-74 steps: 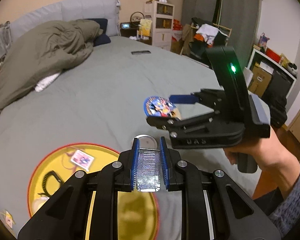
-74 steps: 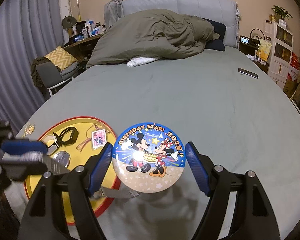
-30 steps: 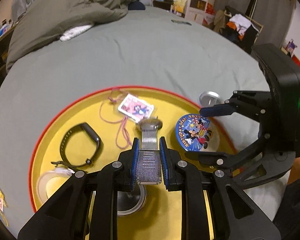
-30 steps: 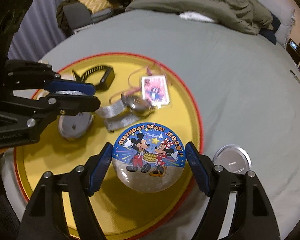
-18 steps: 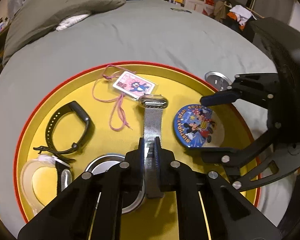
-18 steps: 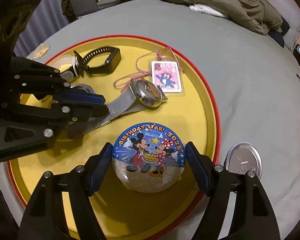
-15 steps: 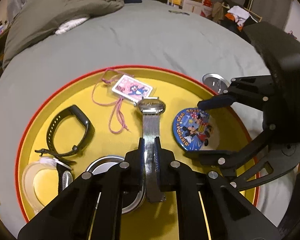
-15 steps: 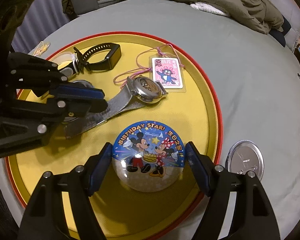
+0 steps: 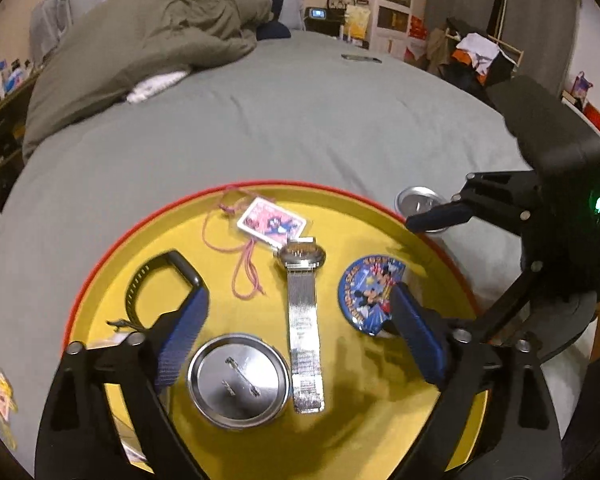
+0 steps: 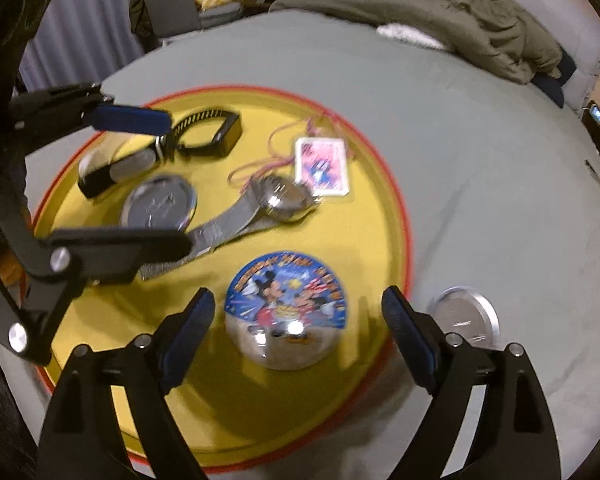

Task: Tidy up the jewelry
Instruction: 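Grasp the second silver pin badge on the bed with the right tool, then grasp the yellow-cord cartoon card on the bed with the left tool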

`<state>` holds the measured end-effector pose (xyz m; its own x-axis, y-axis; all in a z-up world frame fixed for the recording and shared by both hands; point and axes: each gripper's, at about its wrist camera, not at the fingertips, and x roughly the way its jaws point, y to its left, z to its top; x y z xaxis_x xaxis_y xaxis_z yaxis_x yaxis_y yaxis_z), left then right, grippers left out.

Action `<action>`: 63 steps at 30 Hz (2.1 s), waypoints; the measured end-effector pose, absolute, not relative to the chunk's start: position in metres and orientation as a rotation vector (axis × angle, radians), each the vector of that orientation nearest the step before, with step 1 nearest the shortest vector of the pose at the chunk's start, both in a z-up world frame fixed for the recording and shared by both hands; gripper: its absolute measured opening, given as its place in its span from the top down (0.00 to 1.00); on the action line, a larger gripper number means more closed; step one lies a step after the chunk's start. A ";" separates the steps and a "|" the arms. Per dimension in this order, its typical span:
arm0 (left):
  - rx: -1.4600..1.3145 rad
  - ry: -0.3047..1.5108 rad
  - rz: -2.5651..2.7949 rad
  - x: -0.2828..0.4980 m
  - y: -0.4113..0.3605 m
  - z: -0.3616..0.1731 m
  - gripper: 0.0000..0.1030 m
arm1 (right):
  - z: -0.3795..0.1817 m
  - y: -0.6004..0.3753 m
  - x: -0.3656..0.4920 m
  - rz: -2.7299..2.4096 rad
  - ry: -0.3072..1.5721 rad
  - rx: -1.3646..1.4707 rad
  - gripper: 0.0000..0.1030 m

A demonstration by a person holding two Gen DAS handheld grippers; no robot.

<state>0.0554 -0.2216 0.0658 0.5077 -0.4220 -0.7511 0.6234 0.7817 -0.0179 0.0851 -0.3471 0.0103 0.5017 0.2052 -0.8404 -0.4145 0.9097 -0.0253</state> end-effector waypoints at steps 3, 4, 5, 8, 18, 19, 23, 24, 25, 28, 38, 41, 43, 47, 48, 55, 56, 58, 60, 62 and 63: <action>0.264 0.808 -0.639 0.052 -0.224 0.075 0.08 | 0.024 -0.364 0.082 0.348 0.936 -0.211 0.19; 0.263 0.809 -0.640 0.051 -0.226 0.077 0.08 | 0.028 -0.371 0.081 0.336 0.927 -0.204 0.19; 0.263 0.810 -0.643 0.051 -0.228 0.078 0.08 | 0.030 -0.374 0.081 0.328 0.921 -0.200 0.19; 0.263 0.801 -0.655 0.046 -0.238 0.082 0.07 | 0.035 -0.396 0.080 0.287 0.906 -0.170 0.19; 0.299 0.814 -0.733 0.032 -0.288 0.077 0.07 | 0.022 -0.457 0.071 0.147 0.935 -0.098 0.19; 0.308 0.818 -0.750 0.030 -0.295 0.075 0.07 | 0.017 -0.461 0.072 0.136 0.946 -0.097 0.19; 0.328 0.829 -0.782 0.026 -0.309 0.069 0.07 | 0.001 -0.466 0.078 0.126 0.982 -0.087 0.19; 0.333 0.831 -0.789 0.025 -0.312 0.067 0.07 | -0.002 -0.466 0.079 0.128 0.990 -0.086 0.19; 0.335 0.834 -0.794 0.024 -0.314 0.066 0.07 | -0.005 -0.467 0.079 0.131 0.996 -0.085 0.19; 0.342 0.848 -0.805 0.025 -0.318 0.061 0.07 | -0.015 -0.466 0.083 0.148 1.022 -0.079 0.19; 0.316 0.876 -0.851 0.028 -0.313 0.053 0.07 | -0.028 -0.460 0.094 0.131 1.034 -0.092 0.19; 0.323 0.884 -0.863 0.027 -0.311 0.049 0.07 | -0.029 -0.457 0.099 0.120 1.033 -0.097 0.19; 0.331 0.886 -0.868 0.025 -0.309 0.046 0.07 | -0.029 -0.458 0.105 0.113 1.034 -0.091 0.19; 0.339 0.897 -0.886 0.027 -0.302 0.041 0.07 | -0.032 -0.455 0.115 0.103 1.043 -0.079 0.19; 0.338 0.899 -0.890 0.027 -0.299 0.040 0.07 | -0.032 -0.455 0.116 0.102 1.046 -0.080 0.19; 0.318 0.906 -0.881 0.033 -0.285 0.036 0.07 | -0.033 -0.456 0.118 0.093 1.044 -0.056 0.19; 0.309 0.904 -0.874 0.035 -0.282 0.037 0.07 | -0.033 -0.455 0.118 0.095 1.043 -0.060 0.19; 0.292 0.900 -0.858 0.037 -0.274 0.040 0.07 | -0.031 -0.455 0.118 0.097 1.039 -0.064 0.28; 0.285 0.897 -0.841 0.038 -0.267 0.043 0.07 | -0.028 -0.455 0.119 0.089 1.032 -0.066 0.32; 0.282 0.894 -0.825 0.039 -0.259 0.045 0.07 | -0.028 -0.453 0.120 0.082 1.032 -0.069 0.32; 0.280 0.892 -0.817 0.038 -0.255 0.047 0.07 | -0.029 -0.452 0.120 0.079 1.031 -0.074 0.32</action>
